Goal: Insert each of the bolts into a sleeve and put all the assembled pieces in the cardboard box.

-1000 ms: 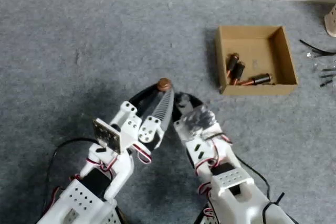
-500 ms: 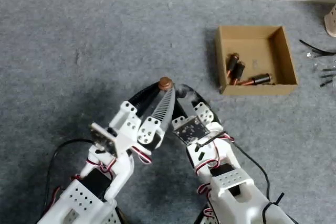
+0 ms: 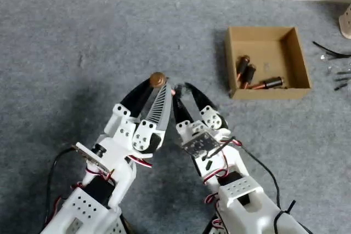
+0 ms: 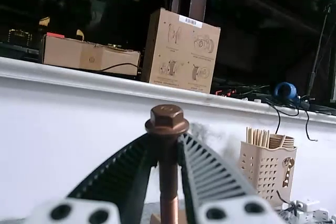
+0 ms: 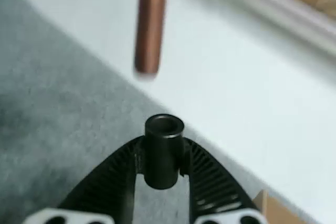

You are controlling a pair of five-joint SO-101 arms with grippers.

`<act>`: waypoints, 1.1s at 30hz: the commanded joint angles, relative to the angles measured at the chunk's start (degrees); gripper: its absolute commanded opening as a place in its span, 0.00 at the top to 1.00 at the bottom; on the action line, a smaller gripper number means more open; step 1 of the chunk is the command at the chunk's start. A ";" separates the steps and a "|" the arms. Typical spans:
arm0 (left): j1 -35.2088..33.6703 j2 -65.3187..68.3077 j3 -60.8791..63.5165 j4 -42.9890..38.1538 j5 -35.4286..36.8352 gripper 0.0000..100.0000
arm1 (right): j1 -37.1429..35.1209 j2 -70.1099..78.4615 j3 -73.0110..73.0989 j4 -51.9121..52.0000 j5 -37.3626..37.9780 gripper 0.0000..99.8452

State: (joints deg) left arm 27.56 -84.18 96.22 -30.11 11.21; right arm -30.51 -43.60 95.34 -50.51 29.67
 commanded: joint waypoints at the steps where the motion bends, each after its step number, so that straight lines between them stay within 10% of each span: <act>1: -0.04 -0.66 1.45 -1.05 0.62 0.99 | -1.10 -1.45 7.96 -3.03 0.88 0.99; 33: -4.70 -1.19 1.45 5.36 0.18 0.99 | -9.54 -1.54 7.96 -3.21 0.70 0.99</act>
State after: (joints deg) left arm 22.81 -84.18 96.22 -26.77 11.21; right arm -39.47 -43.60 95.43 -51.47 29.85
